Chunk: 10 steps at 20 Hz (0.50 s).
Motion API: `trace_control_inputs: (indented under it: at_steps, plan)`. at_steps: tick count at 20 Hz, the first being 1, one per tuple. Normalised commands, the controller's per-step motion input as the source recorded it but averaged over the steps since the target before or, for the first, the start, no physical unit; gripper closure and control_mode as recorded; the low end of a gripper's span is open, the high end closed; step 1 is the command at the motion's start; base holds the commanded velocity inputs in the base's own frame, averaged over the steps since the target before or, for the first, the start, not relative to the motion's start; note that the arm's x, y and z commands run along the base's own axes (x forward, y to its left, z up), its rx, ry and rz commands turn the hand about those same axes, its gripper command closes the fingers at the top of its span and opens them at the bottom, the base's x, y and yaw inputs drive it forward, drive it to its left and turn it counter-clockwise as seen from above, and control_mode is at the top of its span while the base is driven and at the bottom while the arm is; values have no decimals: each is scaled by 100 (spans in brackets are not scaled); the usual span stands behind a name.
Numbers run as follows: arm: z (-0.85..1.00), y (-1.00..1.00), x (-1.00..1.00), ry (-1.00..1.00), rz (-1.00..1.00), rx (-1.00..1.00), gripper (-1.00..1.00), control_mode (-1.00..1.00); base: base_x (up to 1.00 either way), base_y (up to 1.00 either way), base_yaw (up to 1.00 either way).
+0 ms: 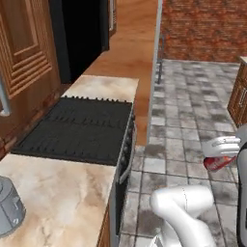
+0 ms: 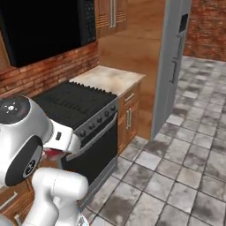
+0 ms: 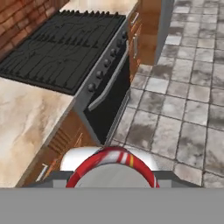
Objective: Move the drinks to the dining counter.
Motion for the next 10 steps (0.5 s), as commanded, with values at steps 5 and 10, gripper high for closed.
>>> trace_control_inputs:
  at_steps: [5,10]
  plan:
    - [0,0,0,0,0,0,100,100,0,0,-100]
    - [0,0,0,0,0,0,100,100,0,-2,-95]
